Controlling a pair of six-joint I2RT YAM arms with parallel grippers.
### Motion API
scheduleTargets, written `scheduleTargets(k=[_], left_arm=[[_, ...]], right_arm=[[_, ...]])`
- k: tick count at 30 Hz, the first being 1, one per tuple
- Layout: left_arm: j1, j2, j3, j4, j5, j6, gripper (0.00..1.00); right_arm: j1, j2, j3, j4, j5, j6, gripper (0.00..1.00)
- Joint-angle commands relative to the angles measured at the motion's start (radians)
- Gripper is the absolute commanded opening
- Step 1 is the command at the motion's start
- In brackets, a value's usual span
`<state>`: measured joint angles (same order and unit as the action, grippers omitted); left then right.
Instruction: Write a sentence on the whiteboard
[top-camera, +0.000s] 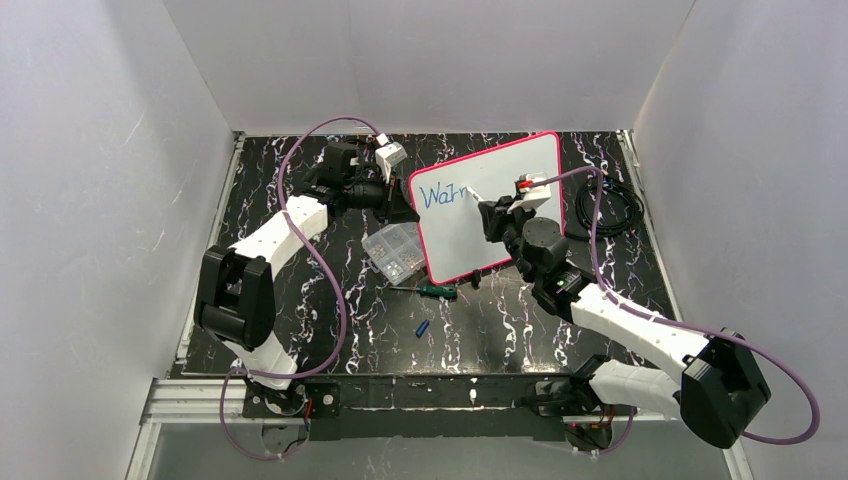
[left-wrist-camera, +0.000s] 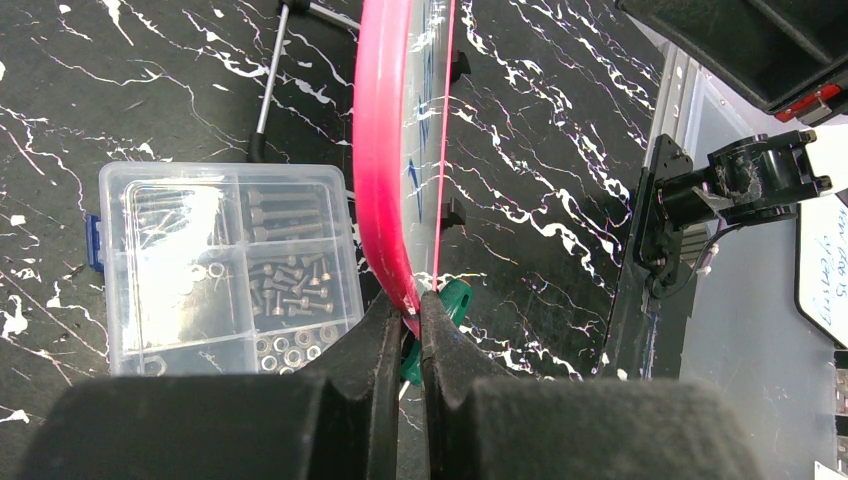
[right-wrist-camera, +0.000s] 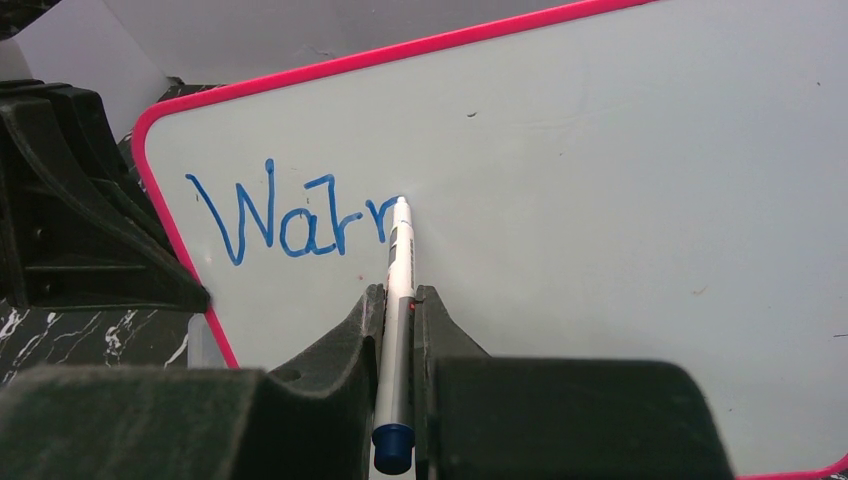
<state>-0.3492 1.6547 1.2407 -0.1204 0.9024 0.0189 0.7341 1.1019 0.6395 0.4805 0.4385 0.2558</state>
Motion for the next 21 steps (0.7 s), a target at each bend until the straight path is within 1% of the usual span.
scheduleTargets(k=[1,13,21], left_arm=[[-0.011,-0.052,0.025,-0.035,0.033,0.038,0.00],[-0.011,-0.052,0.025,-0.036,0.033,0.037,0.00],[-0.012,-0.052,0.024,-0.035,0.033,0.037,0.00]], right_arm=[[-0.004,-0.019,0.005,0.017,0.028,-0.011,0.01],[-0.004,-0.041,-0.057,-0.040,0.009,0.041,0.01],[-0.005,-0.030,-0.041,-0.010,0.005,0.042,0.01]])
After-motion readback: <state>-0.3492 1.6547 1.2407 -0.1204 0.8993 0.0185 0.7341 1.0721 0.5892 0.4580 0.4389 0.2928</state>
